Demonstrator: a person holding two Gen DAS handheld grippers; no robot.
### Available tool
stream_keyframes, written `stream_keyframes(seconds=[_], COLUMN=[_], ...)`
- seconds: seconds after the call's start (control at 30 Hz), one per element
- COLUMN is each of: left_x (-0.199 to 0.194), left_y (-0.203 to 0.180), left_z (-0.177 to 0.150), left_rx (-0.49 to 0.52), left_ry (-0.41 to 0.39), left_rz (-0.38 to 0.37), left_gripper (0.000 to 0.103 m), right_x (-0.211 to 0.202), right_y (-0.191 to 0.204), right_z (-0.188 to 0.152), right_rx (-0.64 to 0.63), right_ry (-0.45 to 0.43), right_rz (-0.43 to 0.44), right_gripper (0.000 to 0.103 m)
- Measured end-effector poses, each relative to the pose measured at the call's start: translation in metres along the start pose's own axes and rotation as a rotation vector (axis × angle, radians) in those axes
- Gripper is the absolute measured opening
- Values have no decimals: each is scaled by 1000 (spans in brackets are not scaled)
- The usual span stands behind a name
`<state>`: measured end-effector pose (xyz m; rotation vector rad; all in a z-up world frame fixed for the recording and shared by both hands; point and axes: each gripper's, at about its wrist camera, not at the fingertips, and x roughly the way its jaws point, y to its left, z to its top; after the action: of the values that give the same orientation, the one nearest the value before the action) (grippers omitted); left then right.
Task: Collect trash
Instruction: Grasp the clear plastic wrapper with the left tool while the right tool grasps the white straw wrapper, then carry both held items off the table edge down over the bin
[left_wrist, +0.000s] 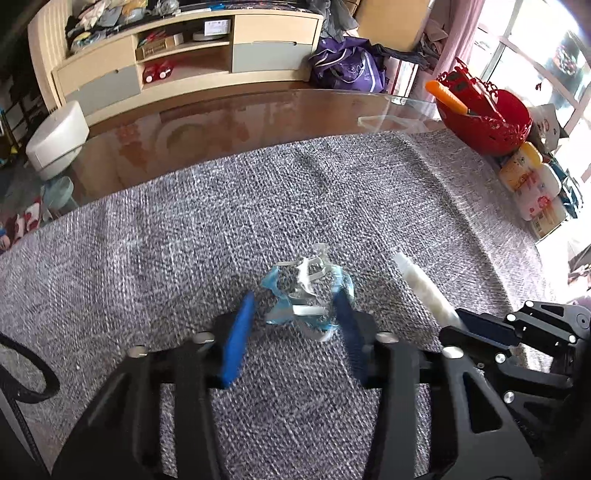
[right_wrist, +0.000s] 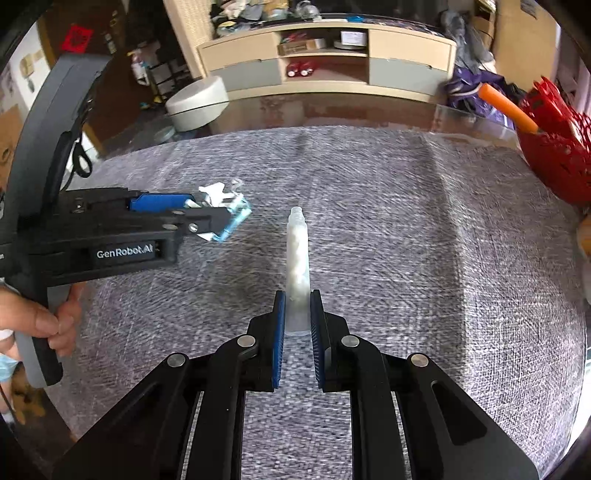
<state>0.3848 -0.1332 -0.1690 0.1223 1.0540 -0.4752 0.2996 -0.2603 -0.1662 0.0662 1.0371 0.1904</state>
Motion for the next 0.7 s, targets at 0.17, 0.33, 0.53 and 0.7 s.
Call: stream_keyframes(seconds=[0.17,0.33,0.53,0.7], left_x=[0,-14,-61,-124], left_y=[-4,-5,1,2], left_z=[-3,-17,-47,-83], left_rx=[34,43,5,-45], left_ry=[-7,-4,-24,-72], left_rz=[4,0,19,11], left_gripper=[15,12,12,12], right_x=[1,-2,-26,-56], right_y=[-1,-4,5,26], right_z=[-4,-6,-17,-35], right_rx=[10,35,34,11], right_ry=[3,-2,-43,-74], right_rz=[15,53,77,97], right_gripper=[14,14,14,14])
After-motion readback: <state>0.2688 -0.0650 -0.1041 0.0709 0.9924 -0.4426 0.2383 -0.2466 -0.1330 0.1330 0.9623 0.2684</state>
